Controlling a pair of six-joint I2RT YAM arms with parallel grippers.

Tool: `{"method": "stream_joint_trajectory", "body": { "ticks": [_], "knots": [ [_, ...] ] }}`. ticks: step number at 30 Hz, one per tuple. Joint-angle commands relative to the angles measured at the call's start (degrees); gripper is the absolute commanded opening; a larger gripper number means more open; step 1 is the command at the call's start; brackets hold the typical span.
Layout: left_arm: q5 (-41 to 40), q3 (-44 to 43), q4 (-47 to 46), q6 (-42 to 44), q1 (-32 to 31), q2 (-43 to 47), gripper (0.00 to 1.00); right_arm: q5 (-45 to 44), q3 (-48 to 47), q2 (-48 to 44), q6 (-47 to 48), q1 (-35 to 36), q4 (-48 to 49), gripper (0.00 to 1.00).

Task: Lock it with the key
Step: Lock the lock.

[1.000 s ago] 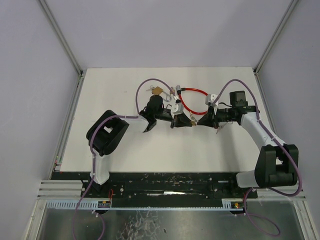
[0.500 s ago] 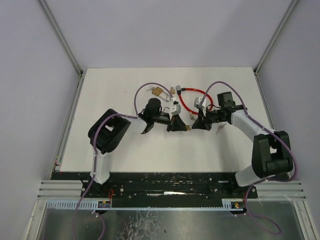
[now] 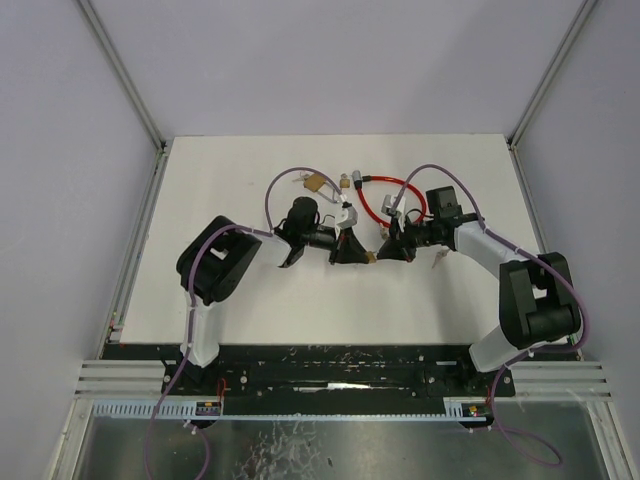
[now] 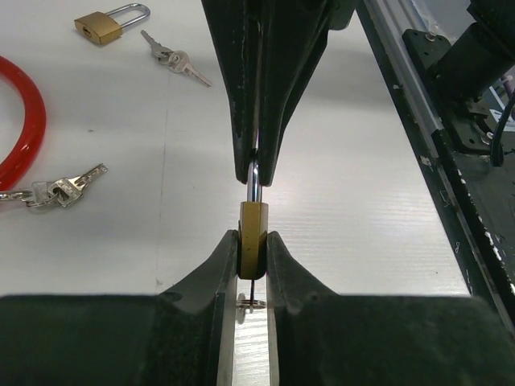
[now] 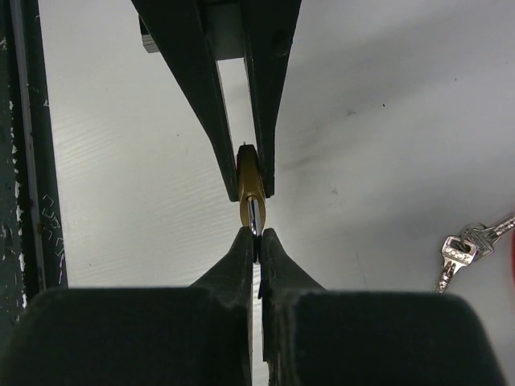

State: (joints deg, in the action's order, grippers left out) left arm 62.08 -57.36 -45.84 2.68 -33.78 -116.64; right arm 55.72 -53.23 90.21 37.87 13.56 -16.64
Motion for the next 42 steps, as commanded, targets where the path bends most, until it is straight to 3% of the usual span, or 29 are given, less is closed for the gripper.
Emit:
{"method": "stream_joint_trajectory", "body": {
  "ticks": [1, 8, 15, 18, 22, 28, 38, 42],
  "knots": [
    [2.5, -4.84, -21.19, -1.43, -4.15, 1.83, 0.0, 10.76, 2.48, -0.1, -7.14, 5.57, 11.29, 0.0],
    [-0.25, -4.38, -20.86, -2.61, -3.0, 2.56, 0.01, 7.53, -2.82, 0.39, 6.08, 5.39, -2.52, 0.0],
    [-1.52, -1.4, -26.43, -6.94, -0.08, 4.4, 0.4, 7.71, -5.32, -2.57, 13.87, -1.02, -12.04, 0.0],
    [-1.66, -0.61, -28.26, -8.39, 0.89, 4.94, 0.51, 8.9, -5.66, -4.87, 16.81, -4.11, -15.02, 0.0],
    [-2.05, 0.62, -29.92, -9.27, 1.84, 5.78, 0.58, 9.95, -5.52, -7.49, 19.08, -7.08, -17.82, 0.0],
    [-0.21, 1.59, -29.92, -9.07, 3.08, 6.82, 0.58, 10.75, -5.84, -9.19, 22.06, -10.26, -19.68, 0.0],
    [2.43, -1.41, -27.5, -10.32, 2.96, 4.13, 0.37, 10.98, -5.5, -11.12, 21.39, -12.96, -18.89, 0.0],
    [2.37, -2.51, -23.4, -7.82, 2.2, 3.66, 0.32, 10.9, -5.02, -11.78, 20.21, -13.55, -17.6, 0.0]
  ]
}}
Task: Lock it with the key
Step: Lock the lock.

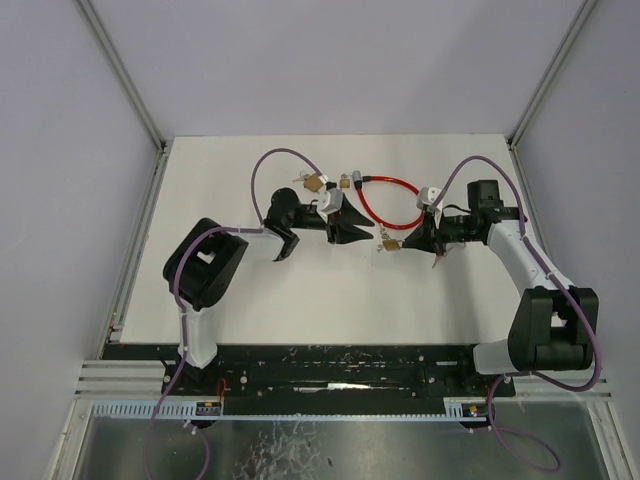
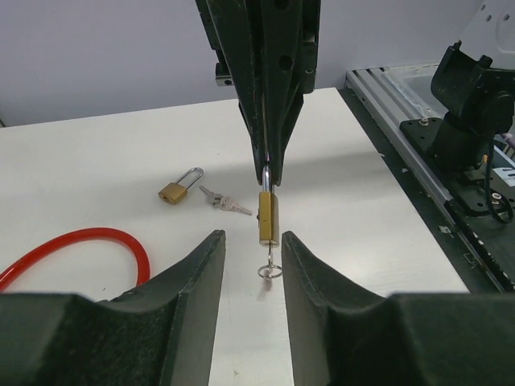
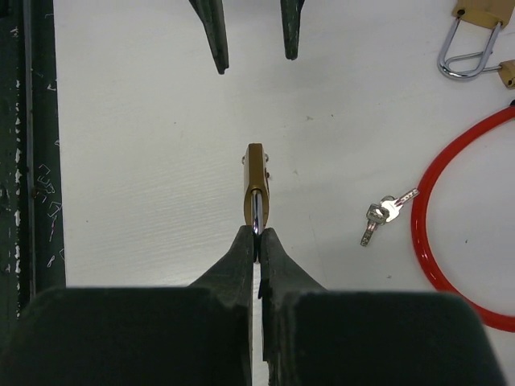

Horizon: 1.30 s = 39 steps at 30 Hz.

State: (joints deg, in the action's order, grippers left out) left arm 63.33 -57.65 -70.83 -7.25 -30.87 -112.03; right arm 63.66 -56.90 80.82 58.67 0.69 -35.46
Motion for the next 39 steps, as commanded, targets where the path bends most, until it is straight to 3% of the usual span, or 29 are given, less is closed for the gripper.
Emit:
{"method": "stream_joint_trajectory", "body": {
  "ticks": [1, 7, 10, 18, 24, 39],
  "knots": [
    [0.7, -2.66, 3.65, 3.72, -1.0, -0.95, 0.32, 2.96, -1.27, -2.56, -0.85, -0.75, 1.49, 0.0],
    [-4.49, -7.37, 28.26, 19.47, -3.35, 0.14, 0.26, 3.12, -1.06, -2.84, -1.02, -1.04, 1.79, 0.0],
    [-5.89, -9.38, 34.65, 23.69, -4.2, -0.08, 0.23, 3.23, -1.01, -2.88, -1.02, -1.04, 1.8, 0.0],
    [-4.45, -9.91, 36.96, 25.45, -4.38, -0.18, 0.19, 2.99, -0.93, -2.97, -1.02, -1.17, 2.04, 0.0],
    [-5.43, -11.69, 44.49, 30.22, -4.37, 0.14, 0.19, 2.79, -0.72, -3.36, -2.64, -1.56, 2.69, 0.0],
    [-7.25, -10.04, 42.53, 28.92, -3.35, 2.15, 0.25, 2.22, -0.29, -2.71, -2.25, -1.61, 2.67, 0.0]
  ]
}}
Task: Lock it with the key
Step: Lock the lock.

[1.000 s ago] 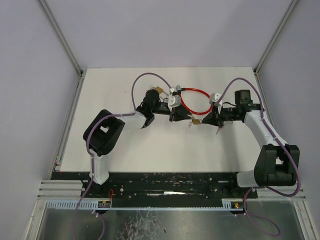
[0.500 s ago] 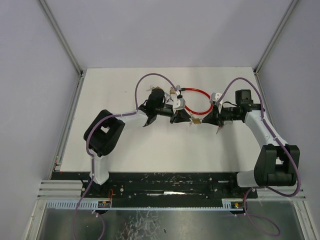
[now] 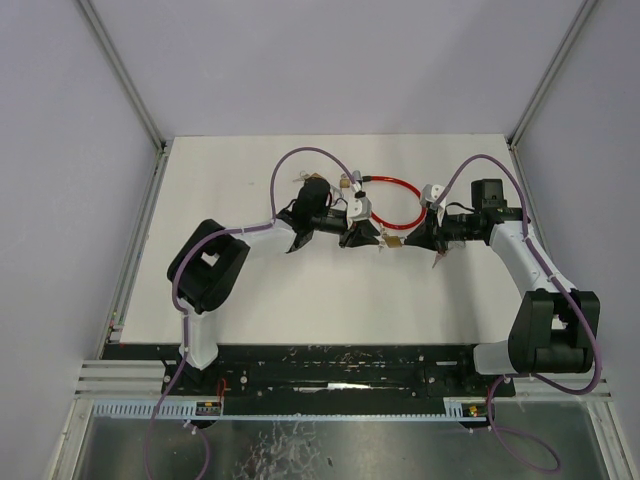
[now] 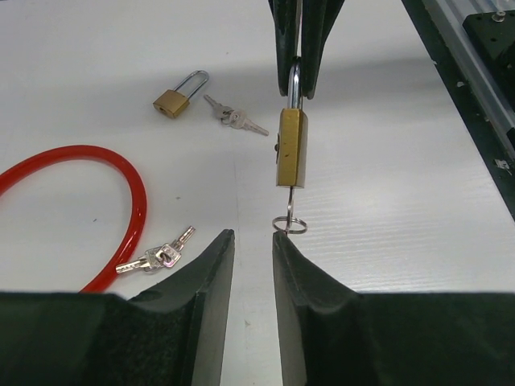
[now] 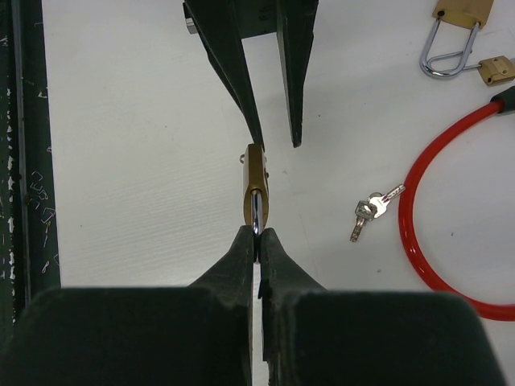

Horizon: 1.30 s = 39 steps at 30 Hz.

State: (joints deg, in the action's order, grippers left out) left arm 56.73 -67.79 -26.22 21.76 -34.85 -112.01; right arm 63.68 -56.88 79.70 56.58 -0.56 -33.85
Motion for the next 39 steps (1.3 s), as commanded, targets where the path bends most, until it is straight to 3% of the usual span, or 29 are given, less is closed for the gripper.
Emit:
{"method": "stream_joint_trajectory", "body": {
  "ticks": [1, 20, 39],
  "knots": [
    [-0.39, 0.38, -2.77, -0.37, 0.73, 2.2, 0.26, 2.23, -0.21, -1.5, -0.15, -0.33, 1.06, 0.0],
    [7.83, 1.32, -12.66, -8.95, 0.95, 1.4, 0.28, 2.74, 0.07, -0.42, -0.06, -0.32, 1.24, 0.0],
    [4.85, -1.35, -6.67, -5.26, -0.72, -0.48, 0.22, 3.73, 0.16, -0.51, -0.06, -0.32, 1.12, 0.0]
  ]
}}
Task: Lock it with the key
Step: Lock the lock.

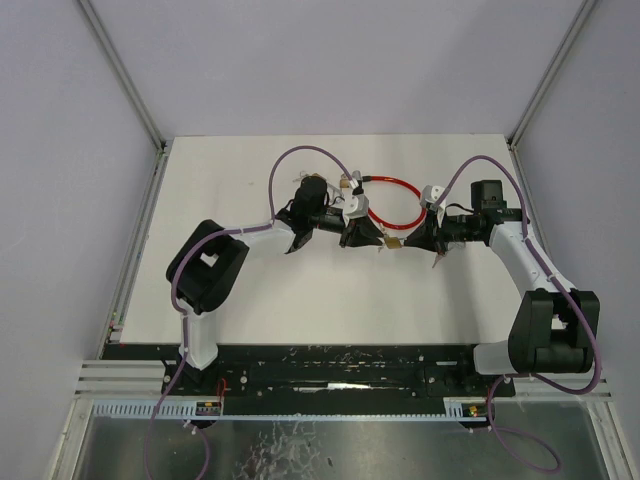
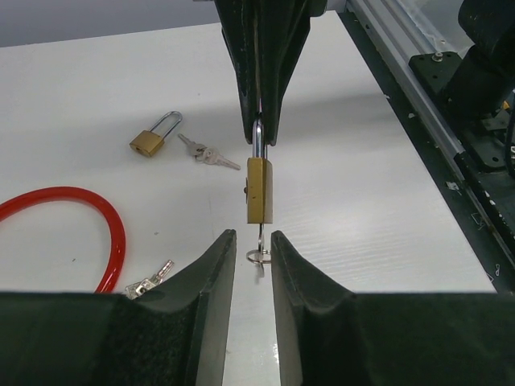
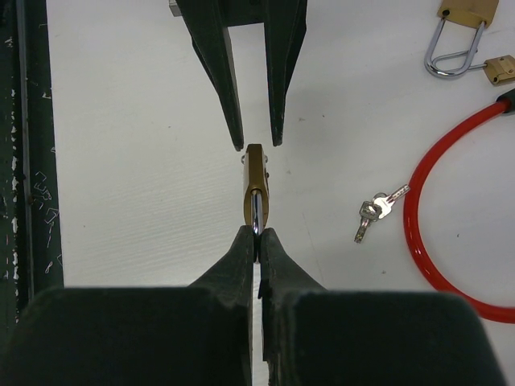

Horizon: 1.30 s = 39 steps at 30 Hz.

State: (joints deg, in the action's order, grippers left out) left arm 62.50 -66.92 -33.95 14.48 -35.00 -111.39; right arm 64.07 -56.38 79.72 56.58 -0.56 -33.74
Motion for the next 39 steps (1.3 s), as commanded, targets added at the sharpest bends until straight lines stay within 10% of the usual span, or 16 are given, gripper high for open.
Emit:
{"method": "stream_joint_trajectory", "body": {
  "ticks": [1, 39],
  "knots": [
    [-1.05, -2.32, 1.3, 2.06, -0.54, -1.19, 0.22, 3.41, -0.36, -0.53, -0.06, -0.32, 0.96, 0.0],
    [-7.79, -8.46, 26.24, 19.65, 0.09, -2.49, 0.0, -0.13, -1.56, -2.81, 4.03, -1.01, -1.94, 0.0]
  ]
}}
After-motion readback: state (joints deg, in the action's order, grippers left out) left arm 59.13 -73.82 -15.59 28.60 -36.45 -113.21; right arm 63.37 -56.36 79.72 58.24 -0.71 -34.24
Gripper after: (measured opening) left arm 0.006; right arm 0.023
